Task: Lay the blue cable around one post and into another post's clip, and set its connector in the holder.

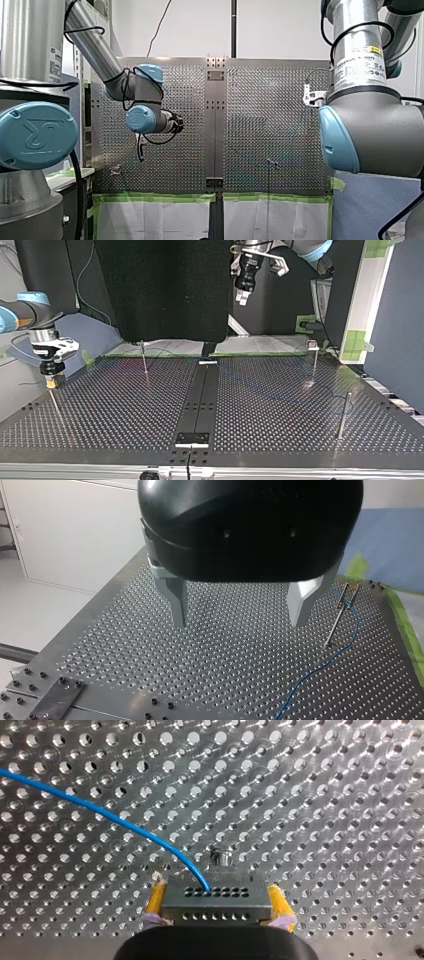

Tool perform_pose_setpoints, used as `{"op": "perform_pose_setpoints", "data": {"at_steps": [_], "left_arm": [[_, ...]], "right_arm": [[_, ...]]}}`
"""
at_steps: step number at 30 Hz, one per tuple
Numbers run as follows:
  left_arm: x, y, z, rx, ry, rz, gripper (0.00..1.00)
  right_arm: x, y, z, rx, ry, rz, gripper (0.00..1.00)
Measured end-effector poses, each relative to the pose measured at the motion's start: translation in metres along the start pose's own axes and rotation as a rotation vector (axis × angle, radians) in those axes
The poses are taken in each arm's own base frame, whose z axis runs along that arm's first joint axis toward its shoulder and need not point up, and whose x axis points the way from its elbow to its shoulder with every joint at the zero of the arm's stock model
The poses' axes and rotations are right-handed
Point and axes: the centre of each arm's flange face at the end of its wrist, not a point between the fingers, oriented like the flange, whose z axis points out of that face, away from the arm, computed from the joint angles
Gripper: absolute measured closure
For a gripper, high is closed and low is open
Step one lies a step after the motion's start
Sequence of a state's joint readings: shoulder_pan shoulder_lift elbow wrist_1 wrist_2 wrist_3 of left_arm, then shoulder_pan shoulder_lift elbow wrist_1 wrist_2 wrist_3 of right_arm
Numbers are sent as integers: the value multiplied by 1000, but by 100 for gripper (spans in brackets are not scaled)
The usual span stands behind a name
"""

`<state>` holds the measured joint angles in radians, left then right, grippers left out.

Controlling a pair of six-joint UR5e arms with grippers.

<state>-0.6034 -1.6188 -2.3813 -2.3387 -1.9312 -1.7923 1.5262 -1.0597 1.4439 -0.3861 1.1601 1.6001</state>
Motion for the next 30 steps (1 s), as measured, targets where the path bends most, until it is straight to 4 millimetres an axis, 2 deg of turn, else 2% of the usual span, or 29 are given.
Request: {"op": "perform_pose_setpoints", "data": {"at_steps": [22, 30], "left_arm": [[0, 0, 0, 3, 0, 0, 0], [0, 0, 0, 2, -1, 0, 0]], "right_arm": [[0, 4, 1, 0, 1, 7, 100], [-1, -4, 3, 41, 9, 2, 100]]}}
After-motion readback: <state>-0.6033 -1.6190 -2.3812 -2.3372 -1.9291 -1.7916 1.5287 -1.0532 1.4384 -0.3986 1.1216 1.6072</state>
